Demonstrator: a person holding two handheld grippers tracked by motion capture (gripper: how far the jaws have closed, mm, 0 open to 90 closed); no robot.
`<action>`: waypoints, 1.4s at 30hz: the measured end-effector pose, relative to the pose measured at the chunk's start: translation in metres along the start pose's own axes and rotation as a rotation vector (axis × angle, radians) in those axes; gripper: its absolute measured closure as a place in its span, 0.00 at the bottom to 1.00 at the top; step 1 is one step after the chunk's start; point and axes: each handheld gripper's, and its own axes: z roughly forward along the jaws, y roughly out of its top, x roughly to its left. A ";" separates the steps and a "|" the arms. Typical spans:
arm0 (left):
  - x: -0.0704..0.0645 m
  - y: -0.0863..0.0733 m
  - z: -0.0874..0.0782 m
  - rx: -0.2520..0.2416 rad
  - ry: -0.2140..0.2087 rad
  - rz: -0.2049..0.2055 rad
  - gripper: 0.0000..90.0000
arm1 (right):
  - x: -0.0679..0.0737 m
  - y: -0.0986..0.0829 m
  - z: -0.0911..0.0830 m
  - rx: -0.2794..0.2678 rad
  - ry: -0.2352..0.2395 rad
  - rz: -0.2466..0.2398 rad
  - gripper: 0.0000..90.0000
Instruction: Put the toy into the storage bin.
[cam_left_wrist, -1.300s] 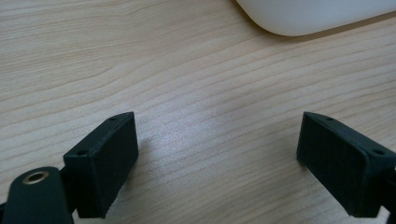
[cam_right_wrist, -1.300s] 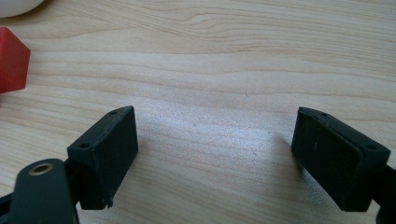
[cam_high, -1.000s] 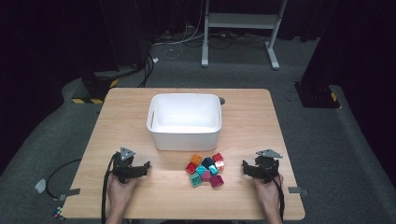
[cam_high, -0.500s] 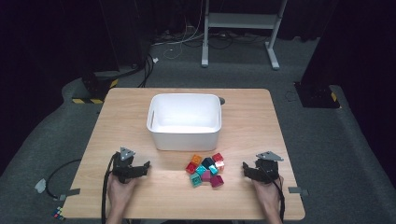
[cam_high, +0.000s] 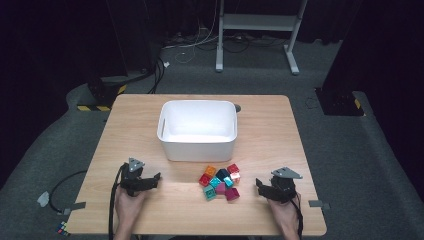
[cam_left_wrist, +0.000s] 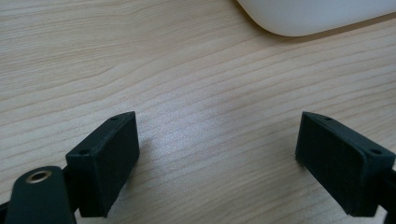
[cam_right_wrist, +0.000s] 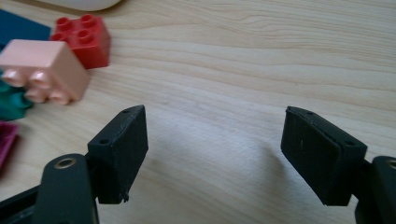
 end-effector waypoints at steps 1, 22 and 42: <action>0.000 0.000 0.000 0.000 0.000 0.000 0.15 | 0.004 0.000 -0.002 -0.006 0.018 -0.009 0.27; 0.000 0.000 0.000 0.000 0.000 0.000 0.15 | 0.051 0.003 -0.019 -0.050 0.261 -0.072 0.33; 0.000 0.000 0.000 -0.001 0.001 0.000 0.15 | 0.084 0.004 -0.002 0.004 0.343 -0.164 0.36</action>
